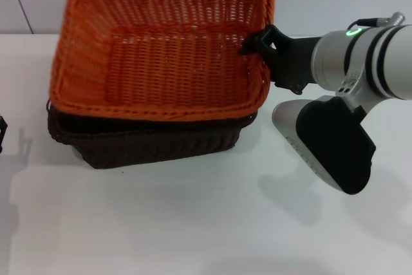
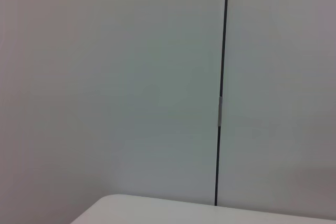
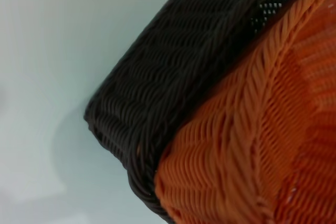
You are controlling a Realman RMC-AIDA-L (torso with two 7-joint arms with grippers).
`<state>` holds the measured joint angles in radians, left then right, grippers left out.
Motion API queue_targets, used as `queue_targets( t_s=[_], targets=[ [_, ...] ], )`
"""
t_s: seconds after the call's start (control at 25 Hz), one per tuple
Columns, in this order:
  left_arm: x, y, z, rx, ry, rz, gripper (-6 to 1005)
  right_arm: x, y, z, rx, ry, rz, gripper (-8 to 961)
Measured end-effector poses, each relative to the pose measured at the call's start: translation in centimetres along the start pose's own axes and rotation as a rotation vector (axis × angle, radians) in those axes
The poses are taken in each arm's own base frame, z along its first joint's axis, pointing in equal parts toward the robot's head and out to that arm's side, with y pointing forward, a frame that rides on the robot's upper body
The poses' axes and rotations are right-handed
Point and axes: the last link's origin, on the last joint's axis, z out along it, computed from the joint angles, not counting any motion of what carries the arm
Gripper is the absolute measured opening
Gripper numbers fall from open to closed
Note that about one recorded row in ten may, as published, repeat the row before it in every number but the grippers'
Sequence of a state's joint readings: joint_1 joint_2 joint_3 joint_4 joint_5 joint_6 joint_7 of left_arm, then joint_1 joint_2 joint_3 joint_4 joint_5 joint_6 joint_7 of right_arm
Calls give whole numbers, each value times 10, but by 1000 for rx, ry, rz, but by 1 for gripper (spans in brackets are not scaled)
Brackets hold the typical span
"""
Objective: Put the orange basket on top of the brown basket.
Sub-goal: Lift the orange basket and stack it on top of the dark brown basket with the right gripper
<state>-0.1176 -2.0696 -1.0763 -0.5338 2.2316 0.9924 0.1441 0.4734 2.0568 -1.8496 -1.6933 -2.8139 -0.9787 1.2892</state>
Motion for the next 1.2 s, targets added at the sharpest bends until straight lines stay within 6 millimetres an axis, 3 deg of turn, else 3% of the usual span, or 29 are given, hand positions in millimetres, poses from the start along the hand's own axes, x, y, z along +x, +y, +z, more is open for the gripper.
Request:
queue_targets(
  t_s=[0.12, 0.56, 1.0, 1.2],
  targets=[
    [1, 2, 2, -9, 0, 3, 785, 0, 2, -4, 15, 7, 29, 522],
    [1, 5, 5, -26, -1, 16, 785, 5, 3, 0, 92, 41, 88, 660],
    [-3, 3, -1, -23, -13, 19, 785, 6, -2, 7, 85, 62, 81, 527],
    [-4, 1, -2, -20, -16, 19, 785, 9, 0, -2, 109, 89, 111, 386]
  ],
)
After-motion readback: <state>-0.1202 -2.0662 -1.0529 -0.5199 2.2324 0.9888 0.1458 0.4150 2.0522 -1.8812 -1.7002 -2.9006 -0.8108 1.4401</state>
